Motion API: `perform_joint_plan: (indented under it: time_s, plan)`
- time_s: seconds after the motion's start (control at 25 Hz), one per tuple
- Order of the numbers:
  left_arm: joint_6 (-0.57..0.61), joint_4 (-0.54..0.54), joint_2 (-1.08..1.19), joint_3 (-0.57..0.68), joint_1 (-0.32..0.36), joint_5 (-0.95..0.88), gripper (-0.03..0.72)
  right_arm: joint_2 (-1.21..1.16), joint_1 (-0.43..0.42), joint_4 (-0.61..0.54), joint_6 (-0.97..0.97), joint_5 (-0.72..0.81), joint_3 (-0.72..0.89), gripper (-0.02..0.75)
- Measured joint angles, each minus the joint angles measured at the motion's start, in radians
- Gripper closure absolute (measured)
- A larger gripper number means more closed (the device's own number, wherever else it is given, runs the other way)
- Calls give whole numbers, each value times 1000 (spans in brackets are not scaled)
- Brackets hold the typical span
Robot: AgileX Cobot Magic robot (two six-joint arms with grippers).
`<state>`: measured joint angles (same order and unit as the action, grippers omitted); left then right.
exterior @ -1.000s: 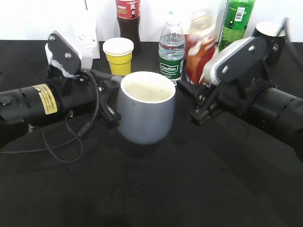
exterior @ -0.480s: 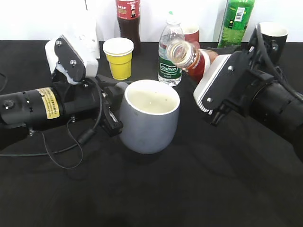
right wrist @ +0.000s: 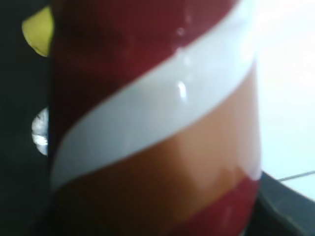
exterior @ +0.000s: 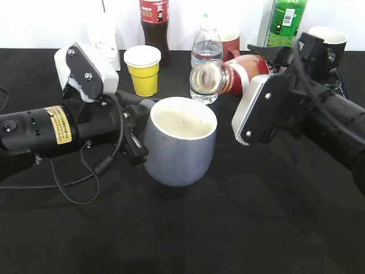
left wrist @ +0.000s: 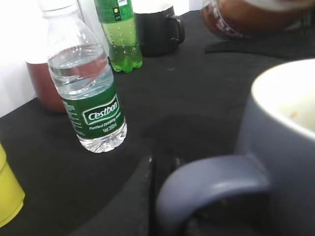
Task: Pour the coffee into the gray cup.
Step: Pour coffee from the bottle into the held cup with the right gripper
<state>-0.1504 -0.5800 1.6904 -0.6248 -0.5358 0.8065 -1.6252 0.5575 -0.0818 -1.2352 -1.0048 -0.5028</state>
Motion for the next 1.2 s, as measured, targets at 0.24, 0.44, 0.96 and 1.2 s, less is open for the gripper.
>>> perform_joint_plan:
  time_s: [0.24, 0.44, 0.96, 1.2]
  plan:
    - [0, -1, 0, 0, 0, 0, 622, 0, 0, 23, -117, -105, 0, 209]
    - [0, -1, 0, 0, 0, 1, 622, 0, 0, 48, -187, -109, 0, 209]
    - [0, -37, 0, 0, 0, 25, 622, 0, 0, 53, -242, -117, 0, 209]
    - [0, -38, 2, 0, 0, 25, 622, 0, 0, 57, -243, -117, 0, 209]
